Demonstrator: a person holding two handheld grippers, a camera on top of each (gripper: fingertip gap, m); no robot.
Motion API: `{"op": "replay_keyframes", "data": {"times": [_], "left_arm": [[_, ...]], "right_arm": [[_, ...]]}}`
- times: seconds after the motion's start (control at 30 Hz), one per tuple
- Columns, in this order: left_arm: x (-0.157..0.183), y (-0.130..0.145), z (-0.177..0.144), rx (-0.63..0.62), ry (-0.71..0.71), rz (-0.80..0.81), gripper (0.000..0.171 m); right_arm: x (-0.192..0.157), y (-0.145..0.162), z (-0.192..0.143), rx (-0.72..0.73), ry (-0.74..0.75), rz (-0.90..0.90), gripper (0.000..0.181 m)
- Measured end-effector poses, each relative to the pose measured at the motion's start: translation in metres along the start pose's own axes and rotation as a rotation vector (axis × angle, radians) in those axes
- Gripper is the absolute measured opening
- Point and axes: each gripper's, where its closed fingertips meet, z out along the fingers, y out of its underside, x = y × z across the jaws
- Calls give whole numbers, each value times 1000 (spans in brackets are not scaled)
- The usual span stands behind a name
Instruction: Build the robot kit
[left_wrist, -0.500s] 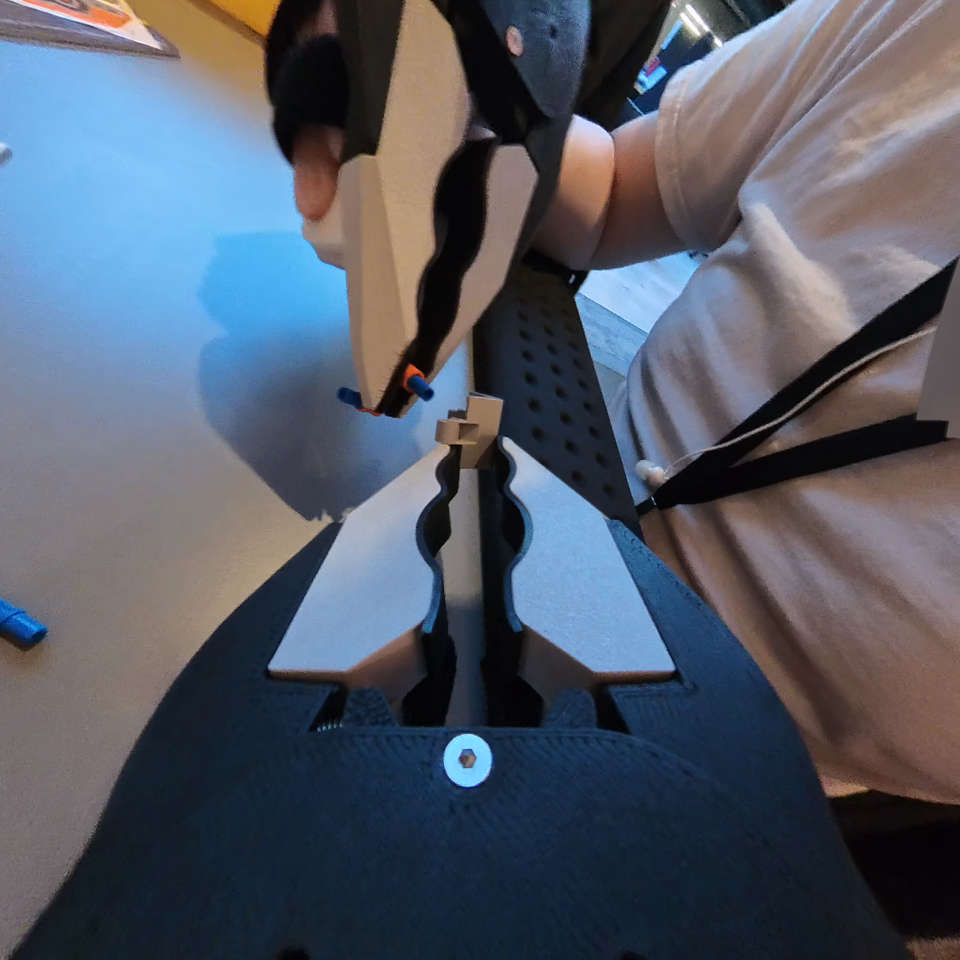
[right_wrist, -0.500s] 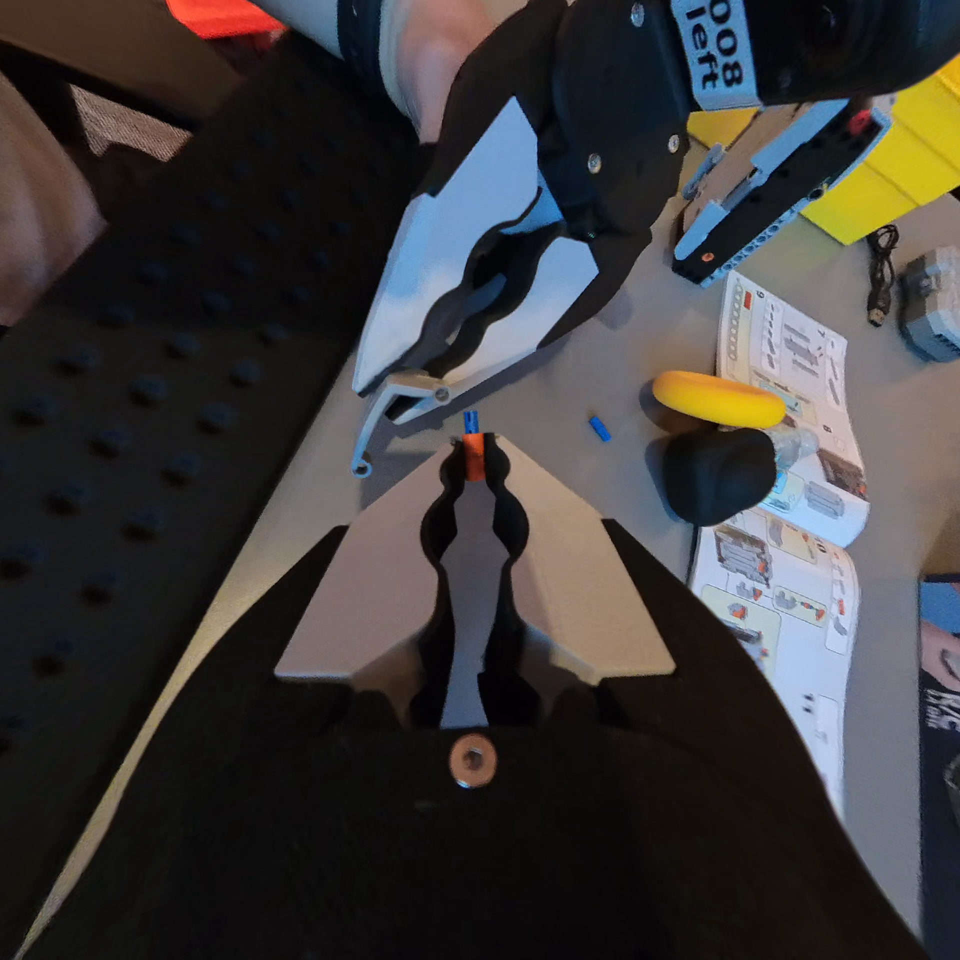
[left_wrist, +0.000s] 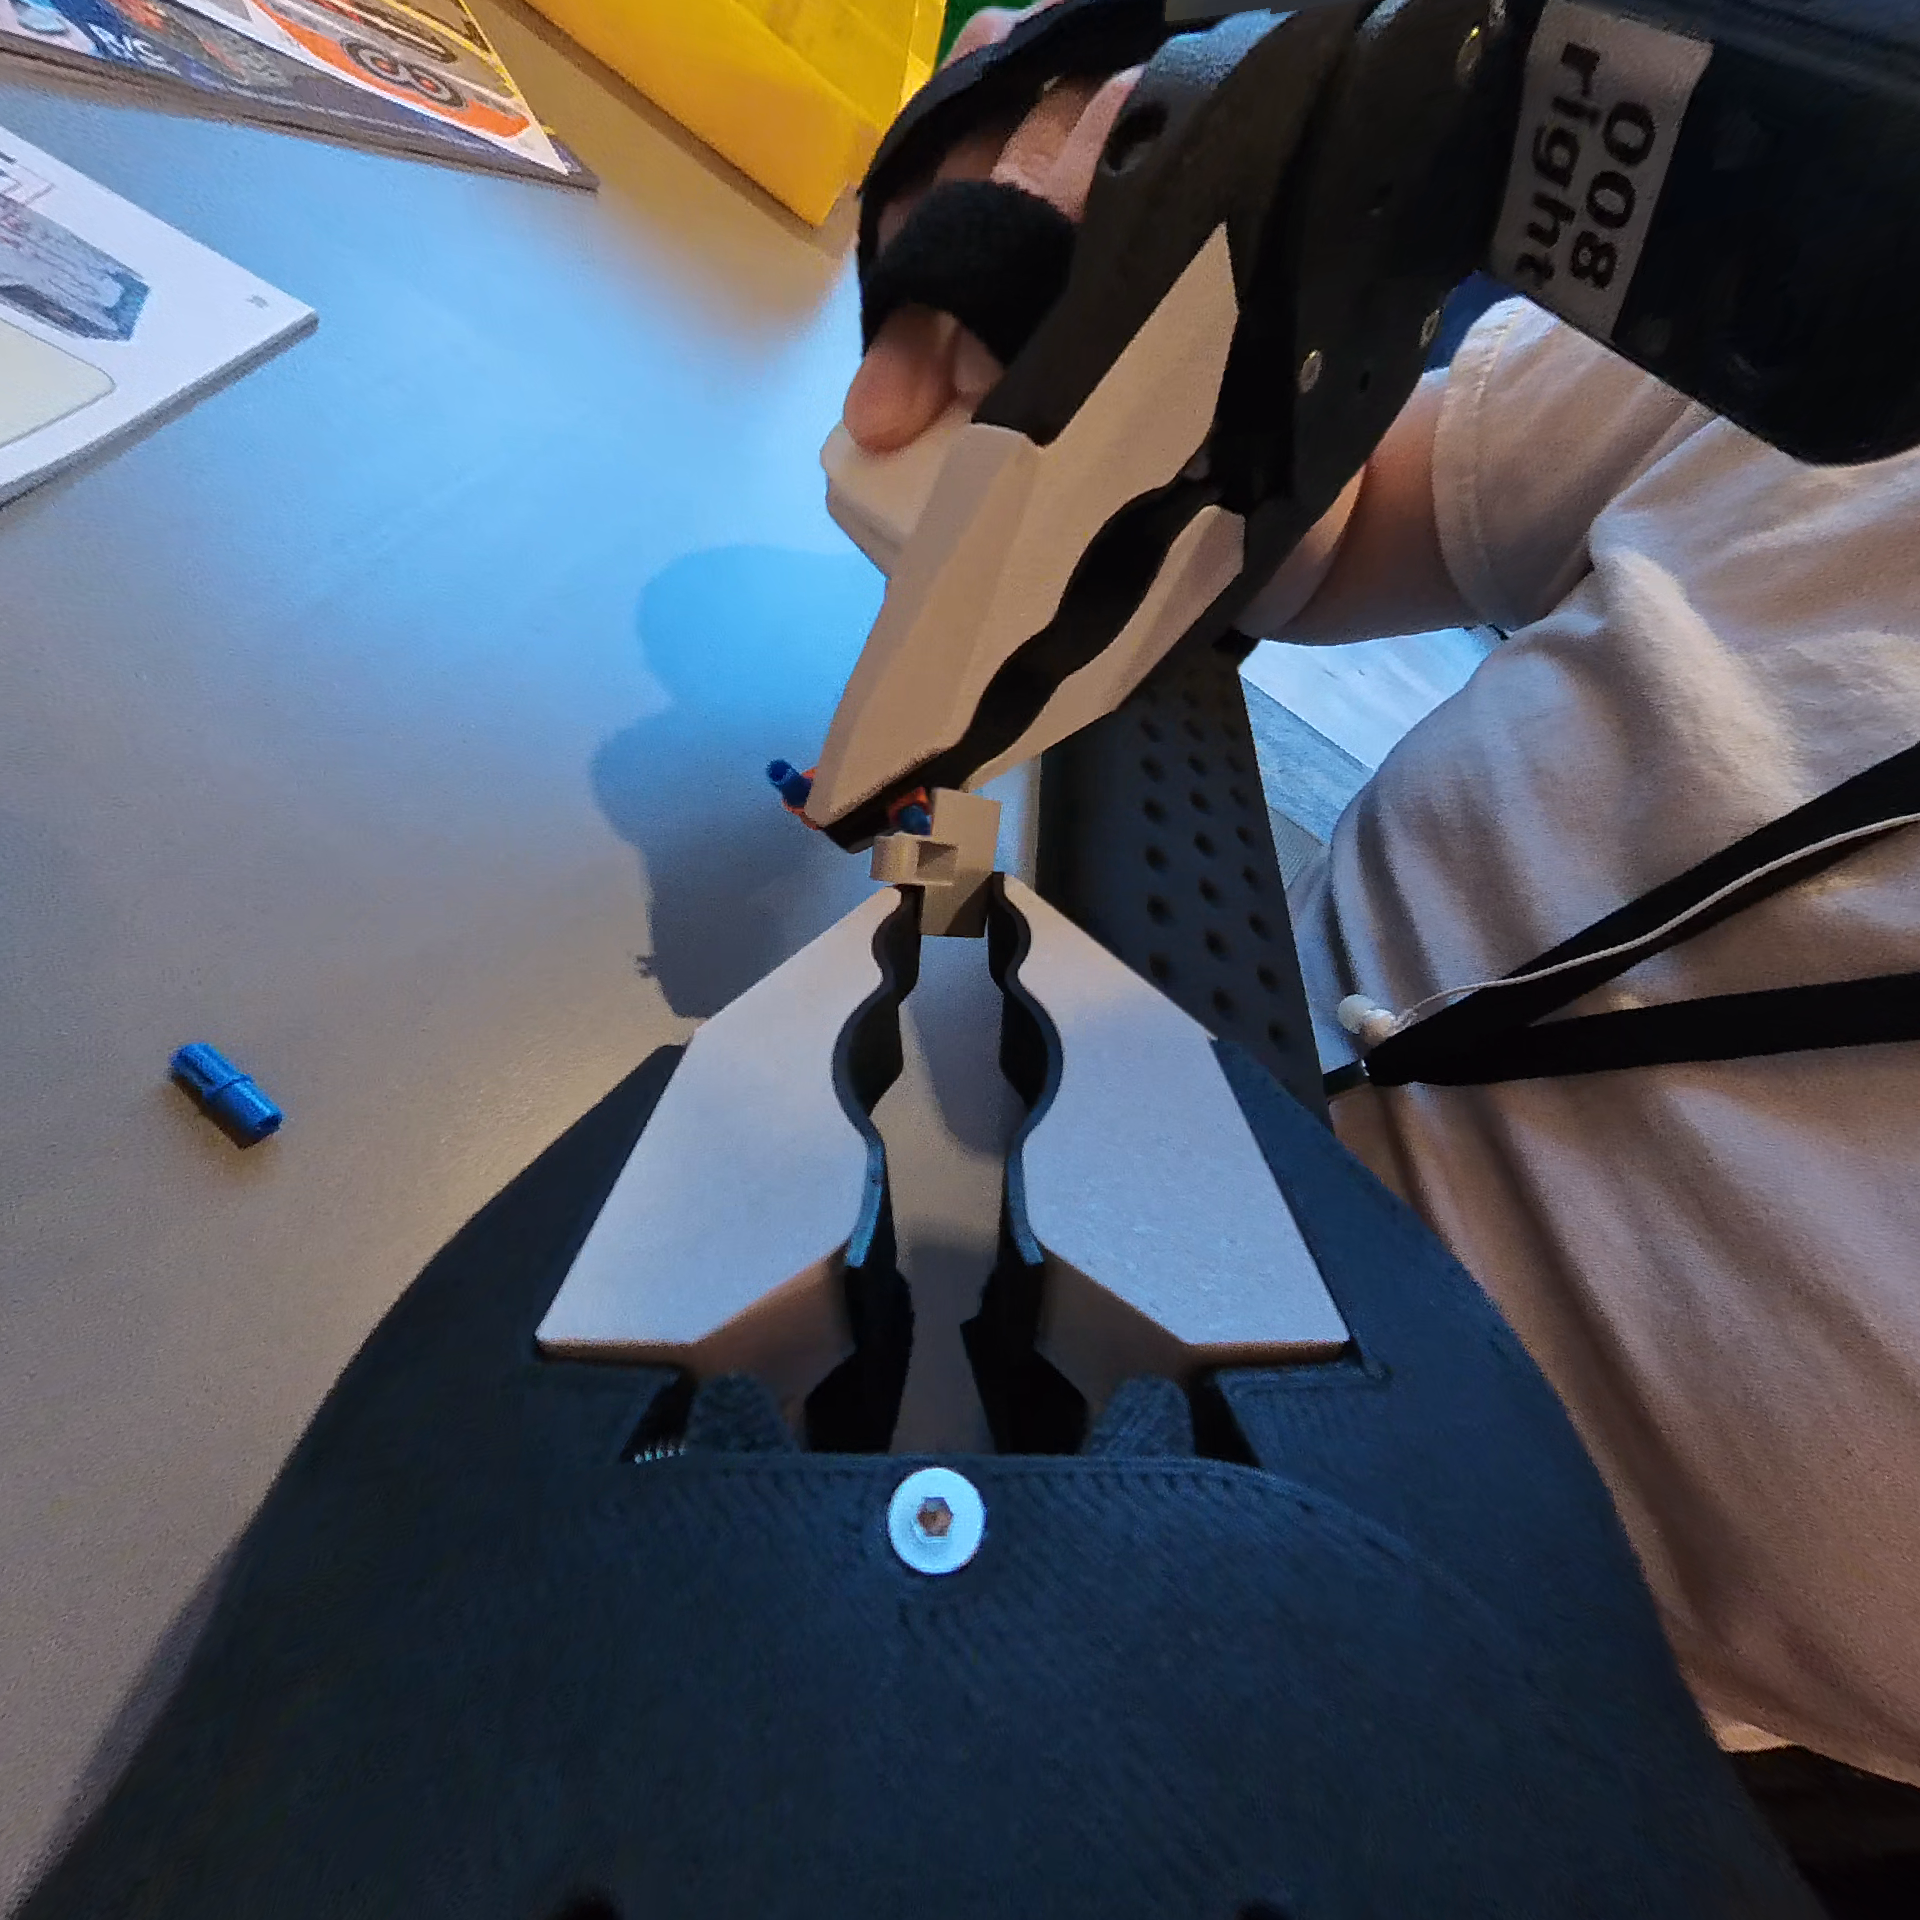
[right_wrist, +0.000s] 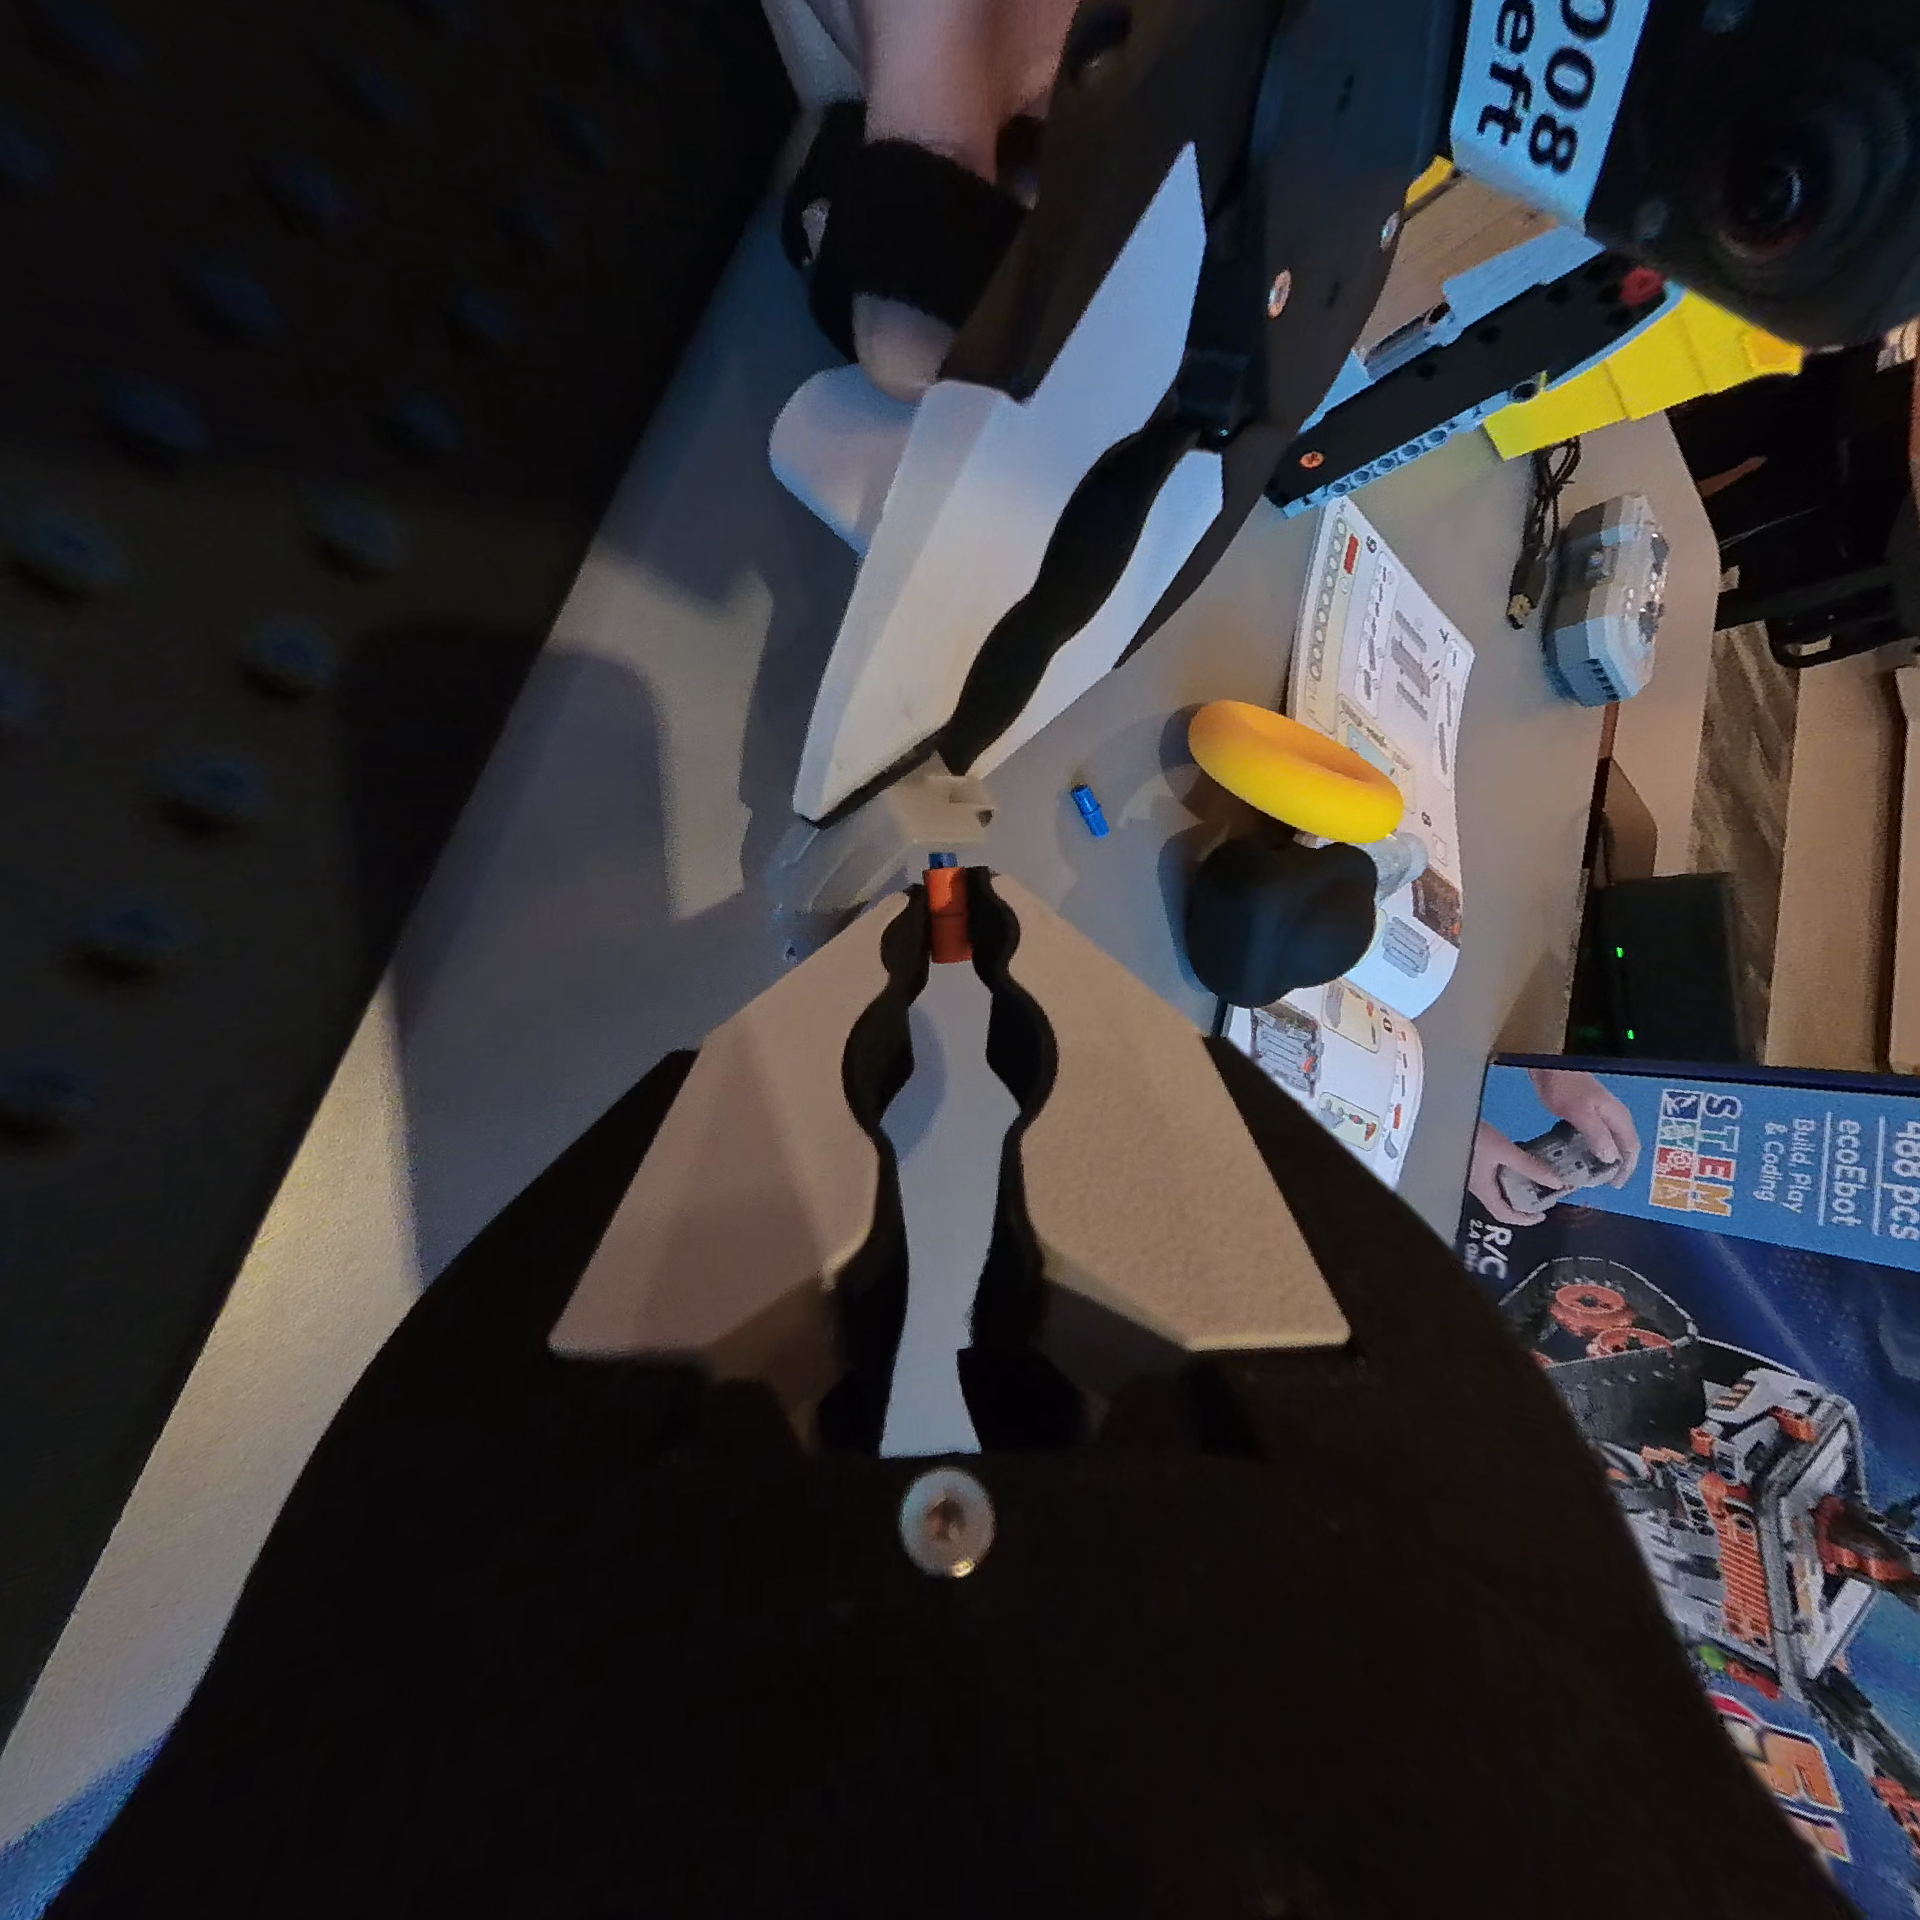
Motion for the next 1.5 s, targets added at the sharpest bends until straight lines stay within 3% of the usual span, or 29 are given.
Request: {"op": "replay_keyframes", "data": {"times": [0.2,0.73,1.5], "left_arm": [[-2,5,3,-35,-10,-11,11],[-3,4,2,-30,-18,-9,10],[1,12,5,-75,36,-56,8]], "right_arm": [[-6,1,1,-30,-16,-7,6],[-5,-8,-11,120,-110,160,5],[-9,-13,-13,166,-114,144,6]]}}
